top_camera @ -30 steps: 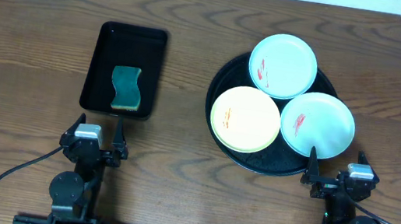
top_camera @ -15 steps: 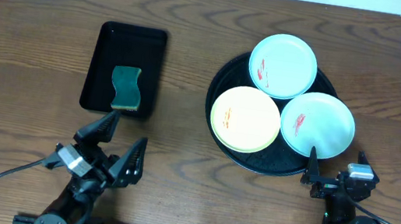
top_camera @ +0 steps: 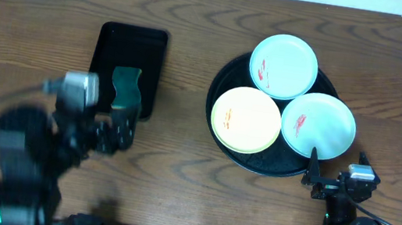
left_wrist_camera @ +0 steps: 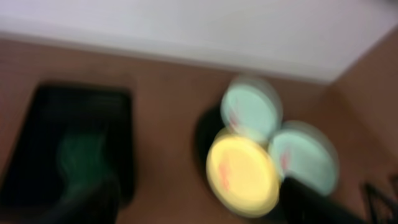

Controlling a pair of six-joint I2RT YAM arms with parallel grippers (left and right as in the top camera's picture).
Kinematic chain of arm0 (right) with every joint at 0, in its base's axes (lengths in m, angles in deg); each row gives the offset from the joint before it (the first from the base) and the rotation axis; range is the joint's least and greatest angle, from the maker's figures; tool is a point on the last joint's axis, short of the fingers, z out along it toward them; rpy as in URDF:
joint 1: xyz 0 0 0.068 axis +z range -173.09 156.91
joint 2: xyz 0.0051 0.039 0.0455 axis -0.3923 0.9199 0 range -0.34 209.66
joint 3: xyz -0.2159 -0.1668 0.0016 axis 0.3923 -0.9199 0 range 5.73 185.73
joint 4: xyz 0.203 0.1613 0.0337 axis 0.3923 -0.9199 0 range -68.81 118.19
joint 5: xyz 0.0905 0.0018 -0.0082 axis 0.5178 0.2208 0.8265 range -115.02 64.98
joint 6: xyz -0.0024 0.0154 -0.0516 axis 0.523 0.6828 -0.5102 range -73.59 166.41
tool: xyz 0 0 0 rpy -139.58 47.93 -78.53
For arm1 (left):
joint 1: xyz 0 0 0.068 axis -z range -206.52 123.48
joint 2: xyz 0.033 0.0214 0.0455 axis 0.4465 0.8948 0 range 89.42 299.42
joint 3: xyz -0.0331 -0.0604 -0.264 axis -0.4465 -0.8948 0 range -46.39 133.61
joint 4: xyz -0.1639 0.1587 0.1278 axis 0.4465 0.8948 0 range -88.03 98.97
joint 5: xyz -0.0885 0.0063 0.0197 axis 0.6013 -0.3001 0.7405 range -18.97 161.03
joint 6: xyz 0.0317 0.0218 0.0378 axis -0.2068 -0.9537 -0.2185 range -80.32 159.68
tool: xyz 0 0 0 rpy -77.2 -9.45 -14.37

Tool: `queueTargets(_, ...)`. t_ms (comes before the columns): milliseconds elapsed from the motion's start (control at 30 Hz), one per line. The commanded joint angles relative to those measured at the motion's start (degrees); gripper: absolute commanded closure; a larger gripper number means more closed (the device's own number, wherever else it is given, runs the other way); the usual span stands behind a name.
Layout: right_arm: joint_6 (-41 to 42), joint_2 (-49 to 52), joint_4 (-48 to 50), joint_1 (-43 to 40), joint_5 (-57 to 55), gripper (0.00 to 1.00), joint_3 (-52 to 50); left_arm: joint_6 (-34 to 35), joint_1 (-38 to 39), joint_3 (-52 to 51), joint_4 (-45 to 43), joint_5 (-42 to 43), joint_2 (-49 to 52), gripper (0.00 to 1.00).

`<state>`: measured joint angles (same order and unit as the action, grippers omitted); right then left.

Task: Clean dirty plates on tray and stack at the side
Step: 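Lower the left gripper onto the green sponge and grasp it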

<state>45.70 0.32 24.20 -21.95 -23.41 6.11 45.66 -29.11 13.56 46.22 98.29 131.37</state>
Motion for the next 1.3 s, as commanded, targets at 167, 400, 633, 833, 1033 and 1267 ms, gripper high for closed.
queueTargets(167, -0.87, -0.28, -0.28, 0.35, -0.07, 0.01, -0.02, -5.31, -0.13, 20.37, 14.93, -4.0, 27.63, 0.18)
queueTargets(400, -0.87, -0.28, -0.28, 0.35, -0.07, 0.01, -0.02, -2.29, -0.13, 33.14, 27.76, -16.9, 47.06, 0.18)
queueTargets(633, -0.87, -0.28, -0.28, 0.35, -0.07, 0.01, -0.02, -2.25, -0.13, 33.33, 24.72, -16.06, 57.9, 0.18)
queueTargets(833, -0.85, -0.28, -0.28, 0.35, -0.07, 0.01, -0.02, -2.21, -0.13, 33.29, 20.15, -15.96, 65.07, 0.18)
queueTargets(1033, -0.85, -0.28, -0.28, 0.35, -0.07, 0.01, -0.02, -2.27, -0.13, 33.29, 15.23, -16.04, 70.44, 0.18)
queueTargets(1267, -0.85, -0.28, -0.28, 0.35, -0.07, 0.01, -0.02, 1.64, -0.13, 33.29, 13.46, -19.17, 75.47, 0.18)
